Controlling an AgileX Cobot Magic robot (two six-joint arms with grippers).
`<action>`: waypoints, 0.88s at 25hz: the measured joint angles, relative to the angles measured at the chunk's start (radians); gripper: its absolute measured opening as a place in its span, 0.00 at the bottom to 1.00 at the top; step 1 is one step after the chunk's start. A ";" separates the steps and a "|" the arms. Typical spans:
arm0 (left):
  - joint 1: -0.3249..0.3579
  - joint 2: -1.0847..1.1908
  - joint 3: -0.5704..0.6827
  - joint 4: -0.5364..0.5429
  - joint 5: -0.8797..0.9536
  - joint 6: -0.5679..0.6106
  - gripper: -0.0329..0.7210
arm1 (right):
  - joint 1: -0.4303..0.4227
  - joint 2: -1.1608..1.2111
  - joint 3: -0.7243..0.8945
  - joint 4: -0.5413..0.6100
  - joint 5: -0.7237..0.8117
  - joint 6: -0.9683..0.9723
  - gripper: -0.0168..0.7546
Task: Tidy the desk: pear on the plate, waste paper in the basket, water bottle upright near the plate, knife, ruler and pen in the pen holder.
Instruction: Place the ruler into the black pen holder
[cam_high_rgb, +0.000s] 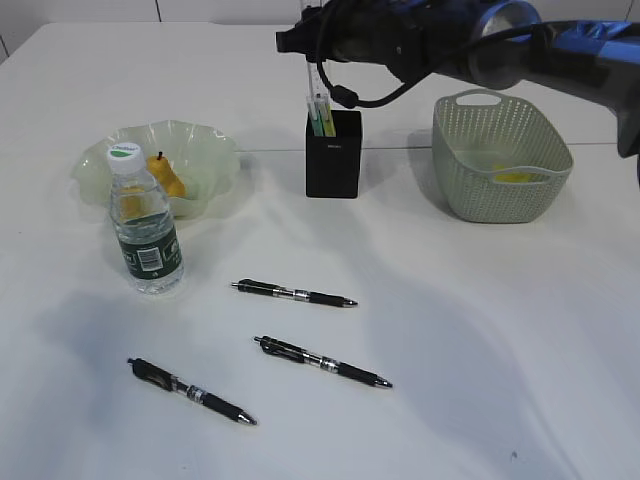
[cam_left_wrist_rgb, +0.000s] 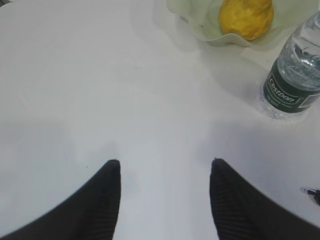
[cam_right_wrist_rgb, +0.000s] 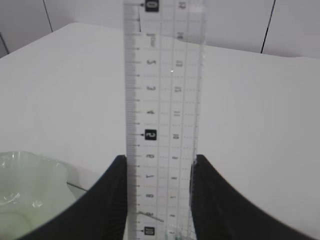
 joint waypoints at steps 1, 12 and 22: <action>0.000 0.000 0.000 0.000 -0.003 0.000 0.58 | -0.002 0.009 0.000 -0.001 -0.002 0.000 0.37; 0.000 0.000 0.000 0.000 -0.028 0.000 0.58 | -0.047 0.047 0.000 -0.003 -0.075 0.000 0.37; 0.000 0.000 0.000 0.000 -0.047 0.000 0.58 | -0.047 0.100 0.000 -0.003 -0.093 0.002 0.37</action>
